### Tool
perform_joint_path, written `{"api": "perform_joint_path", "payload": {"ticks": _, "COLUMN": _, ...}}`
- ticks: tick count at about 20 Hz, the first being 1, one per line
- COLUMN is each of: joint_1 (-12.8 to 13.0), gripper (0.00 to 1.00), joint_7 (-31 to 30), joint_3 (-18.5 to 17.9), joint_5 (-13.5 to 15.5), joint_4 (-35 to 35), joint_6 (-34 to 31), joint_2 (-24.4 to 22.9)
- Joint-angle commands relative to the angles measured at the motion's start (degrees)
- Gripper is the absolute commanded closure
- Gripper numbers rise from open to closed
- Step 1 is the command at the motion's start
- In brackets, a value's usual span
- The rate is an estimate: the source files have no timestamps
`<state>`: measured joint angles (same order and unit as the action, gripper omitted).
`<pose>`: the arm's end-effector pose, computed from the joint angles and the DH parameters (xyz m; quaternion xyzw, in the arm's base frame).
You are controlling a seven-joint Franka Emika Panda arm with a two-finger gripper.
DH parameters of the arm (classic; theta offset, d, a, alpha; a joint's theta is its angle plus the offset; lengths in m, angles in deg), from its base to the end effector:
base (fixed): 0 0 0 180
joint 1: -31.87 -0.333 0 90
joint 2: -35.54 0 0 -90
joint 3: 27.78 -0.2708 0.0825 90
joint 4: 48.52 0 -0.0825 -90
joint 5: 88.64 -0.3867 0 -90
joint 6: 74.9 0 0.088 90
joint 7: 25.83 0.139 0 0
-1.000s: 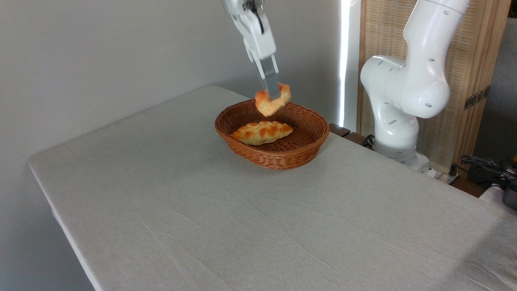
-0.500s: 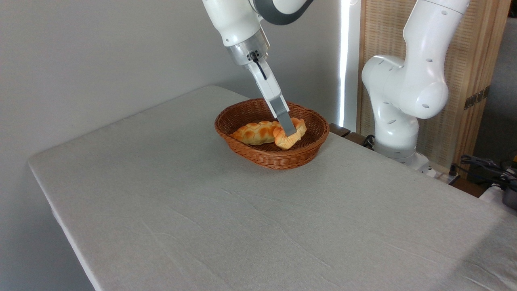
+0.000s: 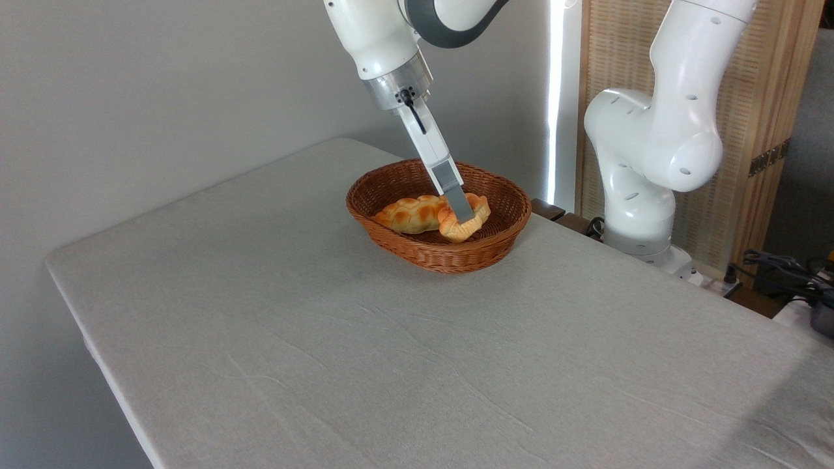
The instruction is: Put bread into the basket
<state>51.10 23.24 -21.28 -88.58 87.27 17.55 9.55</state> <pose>0.3518 -0.1684 0.3992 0.7907 -0.5926 -0.1537 0.0081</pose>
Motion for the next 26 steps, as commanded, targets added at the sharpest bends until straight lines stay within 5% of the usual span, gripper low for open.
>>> {"api": "perform_joint_path", "payload": {"ticks": 1, "joint_1": 0.6, "gripper": 0.03, "joint_7": -0.1, "joint_3": -0.2, "joint_5": 3.9, "joint_4": -0.2, "joint_6": 1.1, "joint_2": 0.4}}
{"api": "perform_joint_path", "payload": {"ticks": 6, "joint_1": 0.5, "gripper": 0.0, "joint_7": -0.3, "joint_3": -0.2, "joint_5": 4.7, "joint_4": -1.5, "joint_6": 1.2, "joint_2": 0.4}}
{"api": "perform_joint_path", "payload": {"ticks": 10, "joint_1": -0.3, "gripper": 0.0, "joint_7": -0.1, "joint_3": -3.8, "joint_5": 3.9, "joint_4": -10.7, "joint_6": 0.5, "joint_2": 1.8}}
{"api": "perform_joint_path", "payload": {"ticks": 14, "joint_1": -0.5, "gripper": 0.0, "joint_7": -0.5, "joint_3": -8.4, "joint_5": 2.0, "joint_4": -22.7, "joint_6": 1.9, "joint_2": 8.7}}
{"api": "perform_joint_path", "payload": {"ticks": 15, "joint_1": -1.2, "gripper": 0.0, "joint_7": -1.2, "joint_3": -9.1, "joint_5": 1.1, "joint_4": -25.9, "joint_6": 1.9, "joint_2": 10.9}}
{"api": "perform_joint_path", "payload": {"ticks": 18, "joint_1": -8.6, "gripper": 0.0, "joint_7": -3.6, "joint_3": -8.4, "joint_5": 3.3, "joint_4": -34.4, "joint_6": 1.9, "joint_2": 18.5}}
{"api": "perform_joint_path", "payload": {"ticks": 21, "joint_1": -14.8, "gripper": 0.0, "joint_7": -6.3, "joint_3": -4.1, "joint_5": 3.7, "joint_4": -40.6, "joint_6": 1.7, "joint_2": 23.6}}
{"api": "perform_joint_path", "payload": {"ticks": 26, "joint_1": -15.9, "gripper": 0.0, "joint_7": -6.4, "joint_3": -4.1, "joint_5": 3.9, "joint_4": -42.9, "joint_6": 1.1, "joint_2": 25.8}}
